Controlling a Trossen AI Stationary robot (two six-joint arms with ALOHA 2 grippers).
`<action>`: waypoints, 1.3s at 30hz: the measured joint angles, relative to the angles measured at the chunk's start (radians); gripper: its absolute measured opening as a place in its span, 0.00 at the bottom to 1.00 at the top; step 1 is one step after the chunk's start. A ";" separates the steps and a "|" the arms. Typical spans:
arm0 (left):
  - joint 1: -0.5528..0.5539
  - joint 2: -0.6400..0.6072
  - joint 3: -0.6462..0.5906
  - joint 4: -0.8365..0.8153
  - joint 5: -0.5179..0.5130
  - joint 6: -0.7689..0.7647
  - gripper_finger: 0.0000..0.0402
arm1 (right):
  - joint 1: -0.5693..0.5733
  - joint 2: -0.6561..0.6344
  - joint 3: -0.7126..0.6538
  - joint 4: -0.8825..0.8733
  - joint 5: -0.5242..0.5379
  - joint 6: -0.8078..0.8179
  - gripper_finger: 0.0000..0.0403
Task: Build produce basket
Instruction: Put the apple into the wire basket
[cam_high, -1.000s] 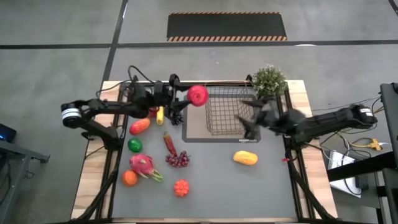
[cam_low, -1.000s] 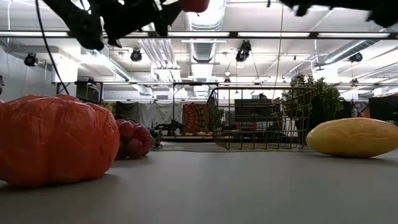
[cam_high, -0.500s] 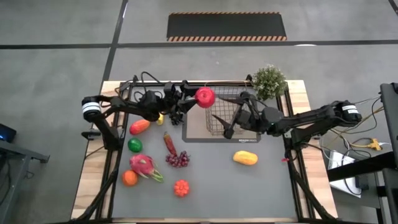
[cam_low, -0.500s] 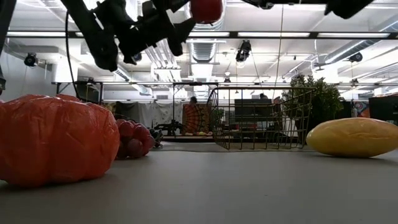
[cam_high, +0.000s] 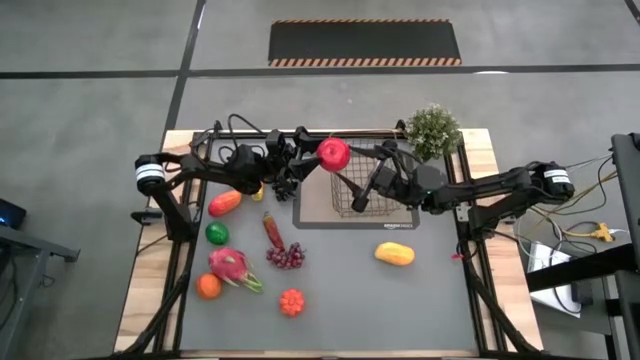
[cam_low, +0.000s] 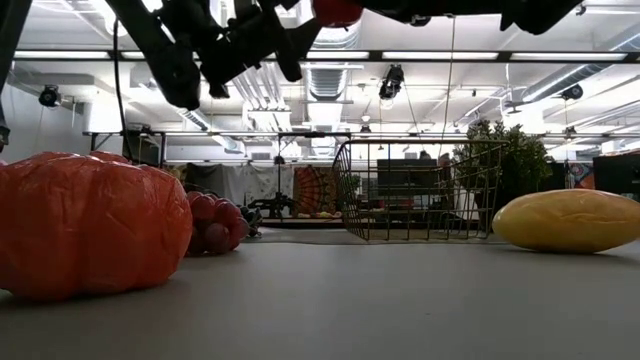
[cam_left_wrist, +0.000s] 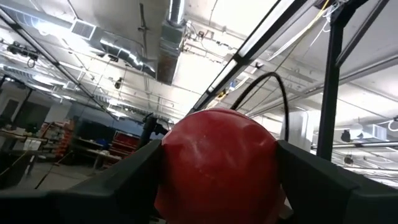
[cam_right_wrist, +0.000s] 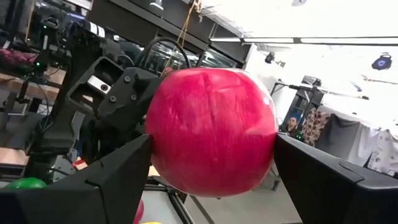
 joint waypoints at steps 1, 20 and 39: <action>-0.003 0.000 0.003 0.000 -0.005 0.005 0.68 | -0.001 0.000 0.002 0.000 -0.003 0.000 0.79; -0.009 -0.002 -0.001 -0.001 0.005 0.011 0.68 | -0.002 -0.003 0.009 -0.016 -0.049 0.022 0.61; -0.008 -0.002 -0.021 -0.013 0.042 0.016 0.68 | -0.001 -0.002 0.009 -0.039 -0.067 0.045 0.64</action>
